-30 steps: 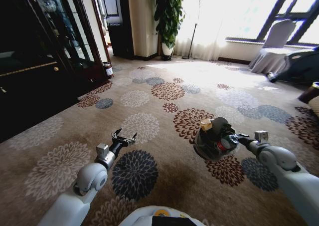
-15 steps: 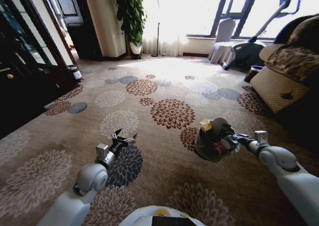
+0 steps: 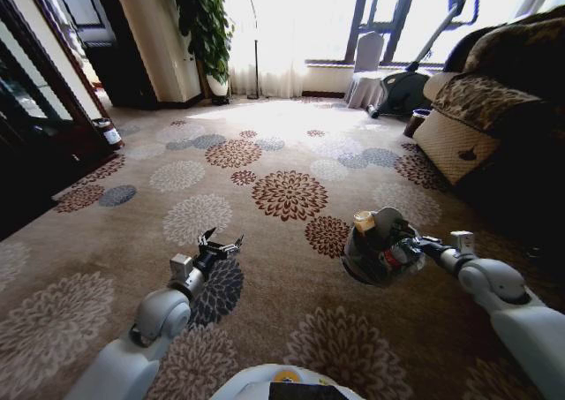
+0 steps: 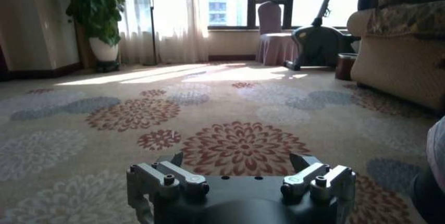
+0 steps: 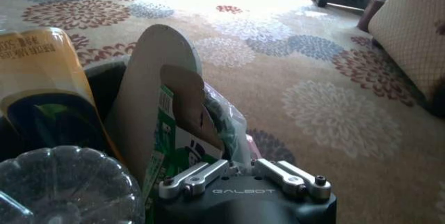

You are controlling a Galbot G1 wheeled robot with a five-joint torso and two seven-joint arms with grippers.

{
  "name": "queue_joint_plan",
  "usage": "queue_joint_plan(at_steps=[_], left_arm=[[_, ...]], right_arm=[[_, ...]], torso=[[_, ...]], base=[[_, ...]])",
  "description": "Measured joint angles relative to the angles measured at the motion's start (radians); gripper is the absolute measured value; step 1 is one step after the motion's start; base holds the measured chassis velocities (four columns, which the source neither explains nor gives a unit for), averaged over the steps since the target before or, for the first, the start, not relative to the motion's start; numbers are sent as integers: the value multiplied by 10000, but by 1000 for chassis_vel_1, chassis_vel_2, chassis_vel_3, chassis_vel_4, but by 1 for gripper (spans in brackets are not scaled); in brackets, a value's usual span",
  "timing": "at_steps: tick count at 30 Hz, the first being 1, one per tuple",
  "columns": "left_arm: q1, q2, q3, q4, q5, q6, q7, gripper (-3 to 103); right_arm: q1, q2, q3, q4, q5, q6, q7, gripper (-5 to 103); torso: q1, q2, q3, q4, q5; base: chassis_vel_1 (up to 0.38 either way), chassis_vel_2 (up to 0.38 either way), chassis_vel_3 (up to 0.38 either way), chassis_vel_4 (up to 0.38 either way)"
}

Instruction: Pick up the trash from the ground and place it into the trash bin.

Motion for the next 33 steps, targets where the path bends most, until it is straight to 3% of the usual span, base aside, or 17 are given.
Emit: queue_joint_plan(at_steps=[33], left_arm=[[-1, 0, 0, 7, -1, 2, -2, 100]], right_arm=[[1, 0, -1, -4, 0, -4, 6, 1]], torso=[[0, 0, -1, 1, -1]], base=[[0, 0, 0, 0]])
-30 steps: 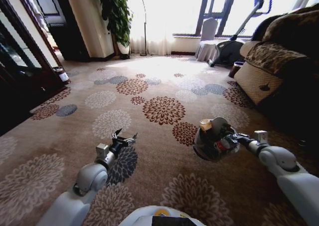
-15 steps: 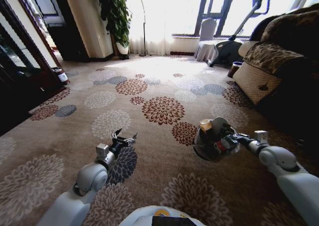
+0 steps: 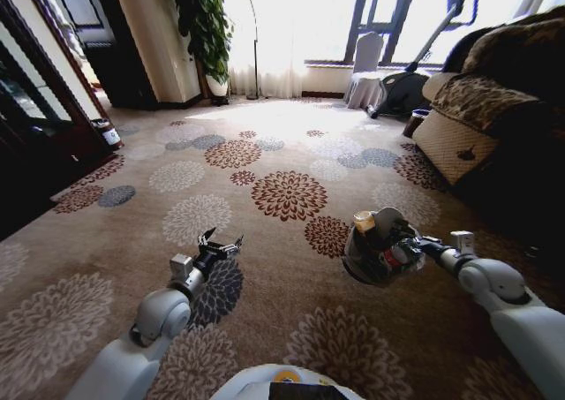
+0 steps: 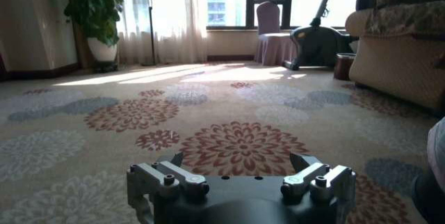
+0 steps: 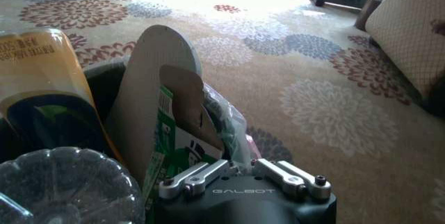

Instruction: Pick up the trash from the ground and place it into the trash bin.

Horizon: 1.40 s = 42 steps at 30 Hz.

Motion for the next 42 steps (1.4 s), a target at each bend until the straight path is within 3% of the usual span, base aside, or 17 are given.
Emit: queue_joint_plan(at_steps=[18, 42], left_arm=[[0, 1, 0, 0, 0, 0, -2, 100], [0, 1, 2, 0, 0, 0, 0, 100]], right_arm=[[0, 0, 1, 0, 1, -5, -1, 1], [0, 0, 4, 0, -1, -6, 0, 1]], torso=[[0, 0, 0, -1, -2], [0, 0, 0, 1, -1]], base=[[-48, -47, 48, 44], [-249, -260, 255, 248]])
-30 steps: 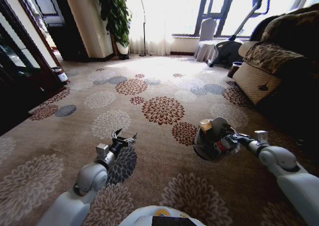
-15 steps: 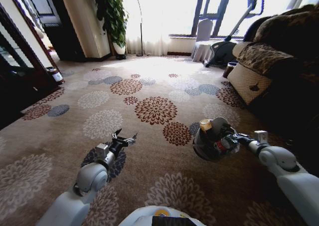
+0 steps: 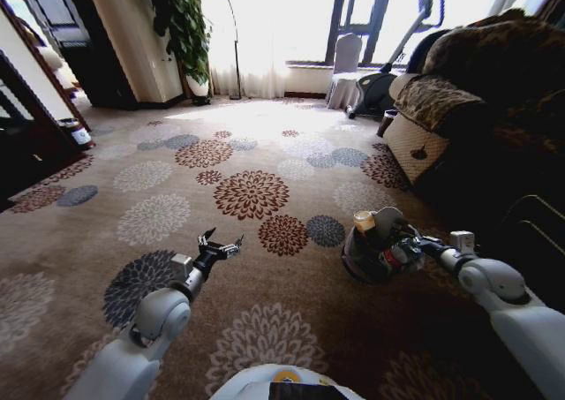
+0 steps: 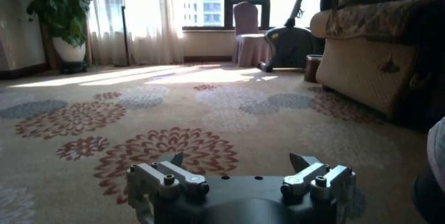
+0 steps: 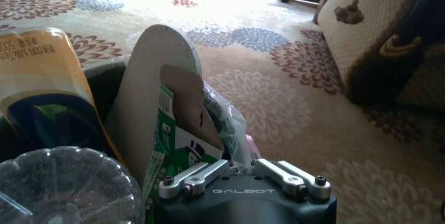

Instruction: Pick up the trash from the ground and place it into the trash bin.

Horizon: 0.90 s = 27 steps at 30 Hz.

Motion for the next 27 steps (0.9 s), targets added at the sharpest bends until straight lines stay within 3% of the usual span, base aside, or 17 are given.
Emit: queue_joint_plan(at_steps=[9, 11, 16, 22, 27], left_arm=[[0, -1, 0, 0, 0, 0, 4, 100], [0, -1, -2, 0, 0, 1, 4, 100], [0, 0, -5, 0, 0, 1, 1, 100], [0, 0, -4, 0, 0, 0, 1, 100], [0, 0, -2, 0, 0, 0, 0, 100]], right_arm=[[0, -2, 1, -2, -3, -1, 5, 1], [0, -2, 1, -1, -3, -1, 5, 1], [0, 0, -2, 5, 5, 1, -6, 1], [0, 0, -2, 4, 4, 1, -3, 1], [0, 0, -2, 4, 1, 1, 0, 1]], torso=[[0, 0, 0, -5, 9], [0, 0, 0, -2, -12], [0, 0, 0, 10, 4], [0, 0, 0, -5, 4], [0, 0, 0, -3, 1]], base=[[-148, -158, 137, 127], [0, 0, 0, 0], [0, 0, 0, 0], [0, 0, 0, 0], [0, 0, 0, 0]])
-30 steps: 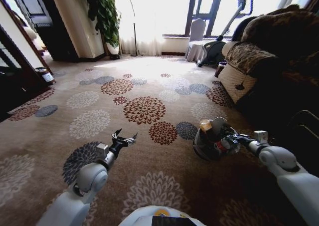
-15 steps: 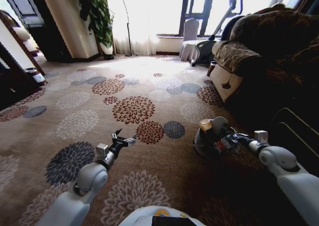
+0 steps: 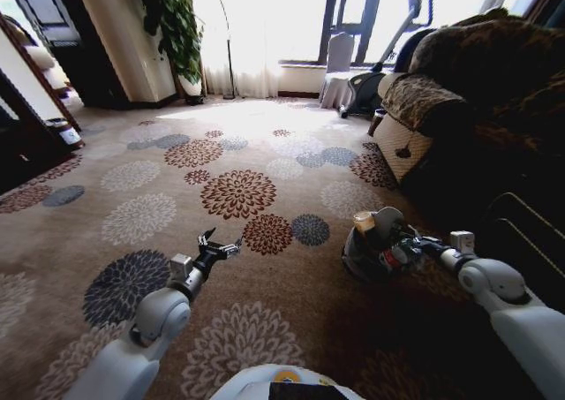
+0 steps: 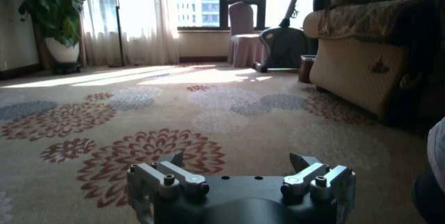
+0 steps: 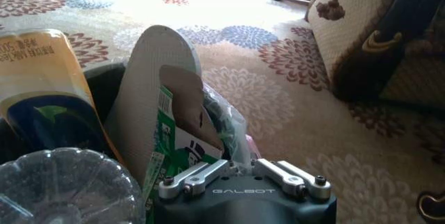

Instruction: Pick up the trash from the ground and place it into the trash bin.

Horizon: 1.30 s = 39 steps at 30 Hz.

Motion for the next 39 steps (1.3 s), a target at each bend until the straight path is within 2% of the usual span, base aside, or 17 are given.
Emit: queue_joint_plan(at_steps=[2, 7, 30, 39], left_arm=[[0, 0, 0, 1, 0, 0, 0, 100], [0, 0, 0, 1, 0, 0, 0, 100], [0, 0, 1, 1, 0, 0, 0, 100], [-1, 0, 0, 0, 0, 0, 0, 100]], right_arm=[[0, 0, 0, 0, 0, 0, -2, 1], [0, 0, 0, -2, 0, 0, -2, 1], [0, 0, 0, -3, 0, 0, -2, 1], [0, 0, 0, -3, 0, 0, -1, 1]], torso=[[0, 0, 0, 7, -1], [0, 0, 0, 0, 0], [0, 0, 1, 2, 0], [0, 0, 1, 2, 0]], base=[[0, 0, 0, 0], [0, 0, 0, 0], [0, 0, 0, 0], [78, -78, -98, 85]])
